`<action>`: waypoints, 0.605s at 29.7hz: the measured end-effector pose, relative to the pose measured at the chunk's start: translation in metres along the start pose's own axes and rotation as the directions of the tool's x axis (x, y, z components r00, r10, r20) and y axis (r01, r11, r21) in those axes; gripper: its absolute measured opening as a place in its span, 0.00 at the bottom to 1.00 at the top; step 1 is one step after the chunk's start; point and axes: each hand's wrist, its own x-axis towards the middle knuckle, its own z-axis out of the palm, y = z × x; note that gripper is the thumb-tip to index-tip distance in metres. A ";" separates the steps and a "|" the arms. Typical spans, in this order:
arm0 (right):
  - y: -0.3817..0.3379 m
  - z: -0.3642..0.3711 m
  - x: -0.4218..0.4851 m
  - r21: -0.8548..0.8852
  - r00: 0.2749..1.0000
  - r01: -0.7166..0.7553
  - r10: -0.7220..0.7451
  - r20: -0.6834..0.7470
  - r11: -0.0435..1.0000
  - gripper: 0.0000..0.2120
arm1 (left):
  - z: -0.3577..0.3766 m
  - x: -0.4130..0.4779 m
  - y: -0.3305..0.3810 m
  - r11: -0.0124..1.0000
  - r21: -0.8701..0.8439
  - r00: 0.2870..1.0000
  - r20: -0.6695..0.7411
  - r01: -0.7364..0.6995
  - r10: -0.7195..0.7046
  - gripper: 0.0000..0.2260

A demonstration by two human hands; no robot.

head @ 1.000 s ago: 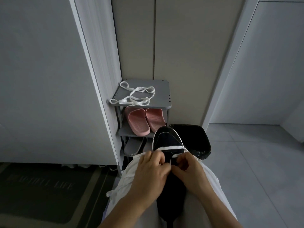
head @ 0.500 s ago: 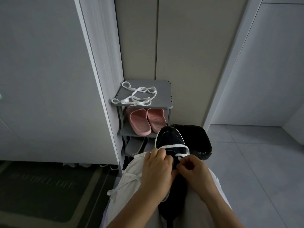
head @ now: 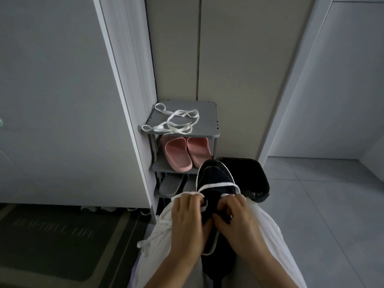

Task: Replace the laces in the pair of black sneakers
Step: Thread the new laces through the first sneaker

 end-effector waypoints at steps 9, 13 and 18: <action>-0.006 -0.001 -0.018 -0.557 0.973 0.053 -0.169 -0.159 0.829 0.14 | -0.024 -0.003 0.011 0.935 0.300 0.978 0.144 -0.190 0.152 0.05; -0.006 0.000 -0.014 -0.633 0.982 0.041 -0.149 -0.118 0.773 0.16 | -0.022 -0.029 0.013 0.847 0.335 0.794 0.589 -0.412 0.153 0.12; -0.011 0.012 -0.004 -0.692 0.991 0.045 -0.121 -0.061 0.720 0.17 | -0.039 -0.025 0.012 0.939 0.188 0.757 0.645 -0.289 0.105 0.14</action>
